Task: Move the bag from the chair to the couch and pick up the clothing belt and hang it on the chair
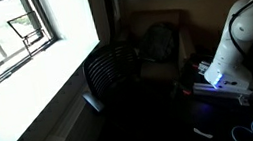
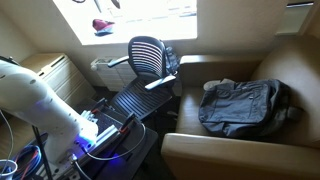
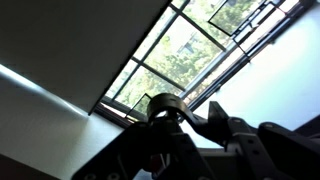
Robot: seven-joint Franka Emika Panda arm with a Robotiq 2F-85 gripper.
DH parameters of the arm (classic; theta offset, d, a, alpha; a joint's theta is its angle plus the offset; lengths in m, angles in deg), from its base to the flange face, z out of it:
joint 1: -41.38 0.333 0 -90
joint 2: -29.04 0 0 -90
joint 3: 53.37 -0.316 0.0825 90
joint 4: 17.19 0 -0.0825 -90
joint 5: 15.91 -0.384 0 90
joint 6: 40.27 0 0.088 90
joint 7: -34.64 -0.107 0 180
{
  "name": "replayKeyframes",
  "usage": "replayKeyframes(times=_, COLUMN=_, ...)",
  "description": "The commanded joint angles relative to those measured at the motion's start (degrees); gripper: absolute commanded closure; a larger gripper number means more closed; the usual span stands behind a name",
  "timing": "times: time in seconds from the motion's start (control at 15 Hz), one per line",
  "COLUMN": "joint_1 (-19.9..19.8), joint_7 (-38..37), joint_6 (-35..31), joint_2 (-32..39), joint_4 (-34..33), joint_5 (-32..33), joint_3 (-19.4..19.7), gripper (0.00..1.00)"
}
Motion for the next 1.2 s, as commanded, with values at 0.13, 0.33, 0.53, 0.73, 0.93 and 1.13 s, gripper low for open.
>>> replayKeyframes(times=0.13, joint_1=2.37, joint_7=-4.01, joint_6=-15.83, joint_2=0.74, joint_4=3.51, joint_5=9.09, joint_3=0.49, gripper=0.18)
replayKeyframes(times=0.33, joint_1=6.38, joint_7=-7.99, joint_6=-25.04, joint_2=1.81, joint_4=5.99, joint_5=14.73, joint_3=0.46, gripper=0.01)
replayKeyframes(times=0.53, joint_1=19.12, joint_7=-16.16, joint_6=-34.56, joint_2=5.17, joint_4=7.38, joint_5=19.80, joint_3=4.53, gripper=0.00)
replayKeyframes(times=0.73, joint_1=30.96, joint_7=-16.87, joint_6=-38.67, joint_2=8.06, joint_4=6.25, joint_5=16.93, joint_3=10.90, gripper=0.00)
replayKeyframes(times=0.93, joint_1=32.49, joint_7=-17.67, joint_6=-37.75, joint_2=7.57, joint_4=7.05, joint_5=17.24, joint_3=11.27, gripper=0.00)
replayKeyframes(times=1.13, joint_1=35.44, joint_7=-17.67, joint_6=-38.01, joint_2=7.97, joint_4=6.67, joint_5=16.85, joint_3=14.32, gripper=0.00)
